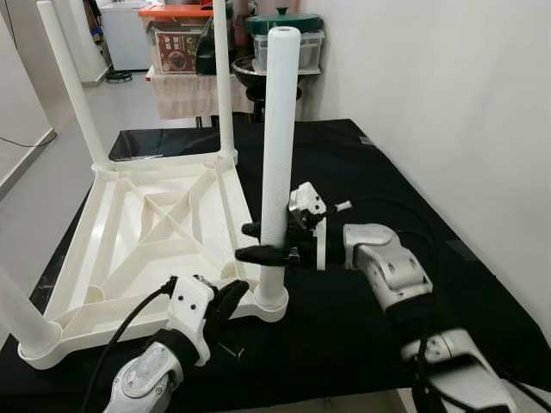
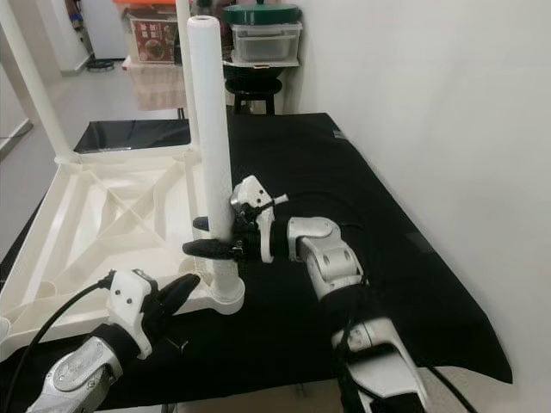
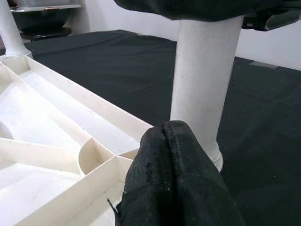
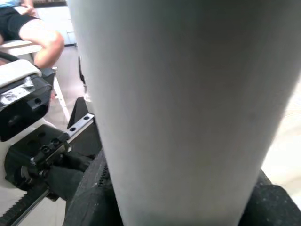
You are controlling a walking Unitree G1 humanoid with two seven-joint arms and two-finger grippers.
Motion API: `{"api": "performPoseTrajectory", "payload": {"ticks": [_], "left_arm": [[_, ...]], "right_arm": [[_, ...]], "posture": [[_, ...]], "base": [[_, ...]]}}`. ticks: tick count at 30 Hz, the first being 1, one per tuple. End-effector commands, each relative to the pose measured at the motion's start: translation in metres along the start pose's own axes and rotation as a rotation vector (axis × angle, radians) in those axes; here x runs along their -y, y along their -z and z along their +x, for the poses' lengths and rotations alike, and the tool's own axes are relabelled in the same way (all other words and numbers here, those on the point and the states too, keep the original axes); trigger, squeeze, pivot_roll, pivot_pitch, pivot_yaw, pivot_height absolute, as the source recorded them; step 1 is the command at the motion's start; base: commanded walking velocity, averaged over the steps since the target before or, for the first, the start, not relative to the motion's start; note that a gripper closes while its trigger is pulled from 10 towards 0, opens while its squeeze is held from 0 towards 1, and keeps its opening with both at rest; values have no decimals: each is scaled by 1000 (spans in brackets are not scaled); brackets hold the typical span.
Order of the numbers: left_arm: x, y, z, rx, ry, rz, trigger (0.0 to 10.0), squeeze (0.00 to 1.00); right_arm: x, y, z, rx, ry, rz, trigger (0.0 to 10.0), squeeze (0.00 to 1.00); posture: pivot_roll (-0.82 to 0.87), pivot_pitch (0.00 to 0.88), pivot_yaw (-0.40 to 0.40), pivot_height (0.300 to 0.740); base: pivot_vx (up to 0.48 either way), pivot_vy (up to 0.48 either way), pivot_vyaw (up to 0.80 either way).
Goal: Building children table
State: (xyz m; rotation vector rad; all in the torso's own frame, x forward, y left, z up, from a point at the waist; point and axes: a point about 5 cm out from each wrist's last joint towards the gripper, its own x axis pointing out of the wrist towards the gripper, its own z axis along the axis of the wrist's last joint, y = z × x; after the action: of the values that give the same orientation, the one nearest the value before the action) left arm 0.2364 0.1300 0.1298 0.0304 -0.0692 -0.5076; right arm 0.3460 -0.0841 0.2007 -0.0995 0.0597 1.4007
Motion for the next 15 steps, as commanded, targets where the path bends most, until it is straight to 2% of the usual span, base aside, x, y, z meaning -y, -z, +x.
{"api": "performPoseTrajectory", "payload": {"ticks": [1, 5, 9, 11, 12, 13, 14, 15], "left_arm": [[1, 6, -2, -23, 1, -7, 10000, 0], [2, 6, -2, -24, 1, -7, 10000, 0], [2, 6, -3, -25, 4, -12, 10000, 0], [2, 6, -4, -25, 4, -13, 10000, 0], [2, 6, -4, -25, 4, -13, 10000, 0], [2, 5, -5, -25, 5, -12, 10000, 0], [1, 5, -5, -26, 5, -12, 10000, 0], [1, 4, -5, -25, 5, -13, 10000, 0]], "right_arm": [[-1, 4, 3, 1, -48, 16, 0, 0], [-1, 6, -1, 4, -28, 16, 0, 0], [-2, 11, -13, 18, 86, 4, 0, 0], [-4, 16, -14, 10, 195, 15, 0, 0], [-4, 16, -14, 10, 195, 15, 0, 0], [-3, 22, -6, 12, 370, 60, 0, 0], [-3, 26, -2, 10, 494, 93, 0, 0], [-21, 43, 13, -41, 633, 150, 0, 0]], "posture": [[45, 0, -51, 740], [42, 0, -47, 740], [32, 0, -40, 740], [29, 0, -44, 740], [29, 0, -44, 740], [24, 0, -46, 740], [24, 0, -46, 740], [19, 0, -34, 740]], "base": [[0, 0, 0], [0, 0, 0], [0, 0, 0], [0, 0, 0], [0, 0, 0], [0, 0, 0], [0, 0, 0], [0, 0, 0]]}}
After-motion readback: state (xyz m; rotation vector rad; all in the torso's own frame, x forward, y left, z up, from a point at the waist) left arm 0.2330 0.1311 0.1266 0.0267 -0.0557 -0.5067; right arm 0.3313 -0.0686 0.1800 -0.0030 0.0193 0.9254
